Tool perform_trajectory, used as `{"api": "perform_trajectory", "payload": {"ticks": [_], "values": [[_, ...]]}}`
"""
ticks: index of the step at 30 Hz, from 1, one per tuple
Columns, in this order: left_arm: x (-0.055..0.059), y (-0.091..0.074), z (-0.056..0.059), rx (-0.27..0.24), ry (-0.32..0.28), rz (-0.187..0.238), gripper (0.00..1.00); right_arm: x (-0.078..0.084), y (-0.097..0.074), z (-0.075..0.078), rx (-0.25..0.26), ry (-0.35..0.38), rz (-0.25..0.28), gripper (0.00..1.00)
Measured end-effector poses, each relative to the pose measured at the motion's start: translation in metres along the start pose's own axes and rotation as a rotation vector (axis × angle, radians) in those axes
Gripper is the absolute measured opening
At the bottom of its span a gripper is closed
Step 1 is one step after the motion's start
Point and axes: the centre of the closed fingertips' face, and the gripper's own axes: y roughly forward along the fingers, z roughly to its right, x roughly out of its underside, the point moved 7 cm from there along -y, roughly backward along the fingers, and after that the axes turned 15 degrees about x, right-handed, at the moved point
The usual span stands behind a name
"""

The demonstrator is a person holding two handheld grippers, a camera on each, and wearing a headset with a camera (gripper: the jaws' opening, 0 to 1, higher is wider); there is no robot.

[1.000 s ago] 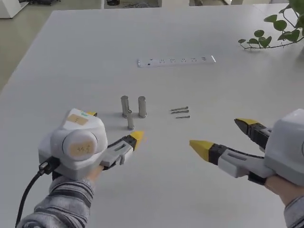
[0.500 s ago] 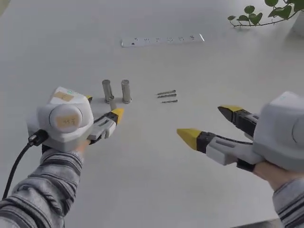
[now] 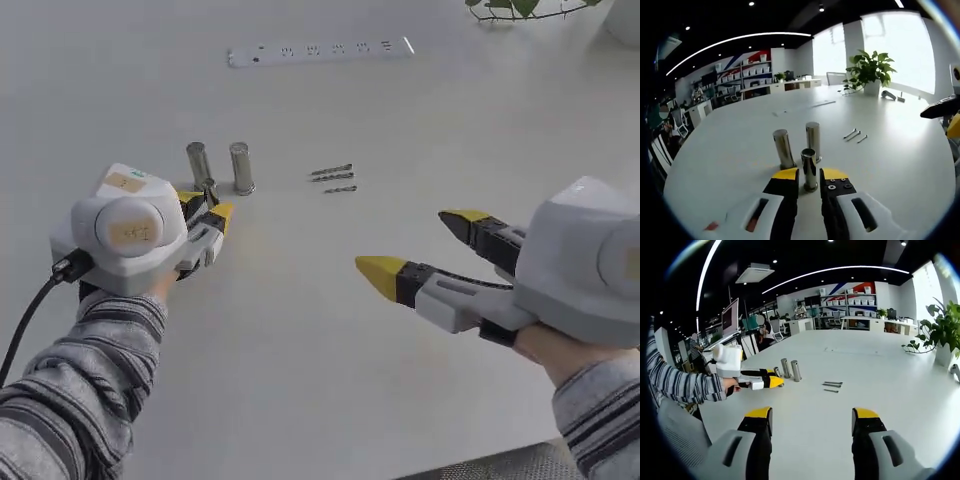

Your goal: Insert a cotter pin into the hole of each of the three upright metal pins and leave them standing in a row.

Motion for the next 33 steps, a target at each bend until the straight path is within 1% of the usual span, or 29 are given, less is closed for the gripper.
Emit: {"api": "perform_trajectory", "payload": {"ticks": [5,12,19,23,33], "values": [[0.000,0.002,-0.001,0.012,0.000,0.004,0.06,0.003,0.000,-0.001,0.000,0.002,-0.011,0.61],[0.000,0.003,0.000,0.002,-0.024,0.019,0.05,0.004,0.000,-0.002,0.001,0.005,-0.016,0.60],[0.001,0.003,0.005,-0.004,-0.037,0.040,0.05,0.005,0.000,-0.003,0.002,0.008,-0.016,0.60],[0.000,0.004,0.011,0.006,-0.043,0.037,0.05,0.005,-0.001,-0.003,0.002,0.010,-0.017,0.59],[-0.004,0.011,0.038,0.062,-0.025,0.045,0.05,0.004,-0.001,-0.003,0.000,0.014,-0.014,0.59]]}}
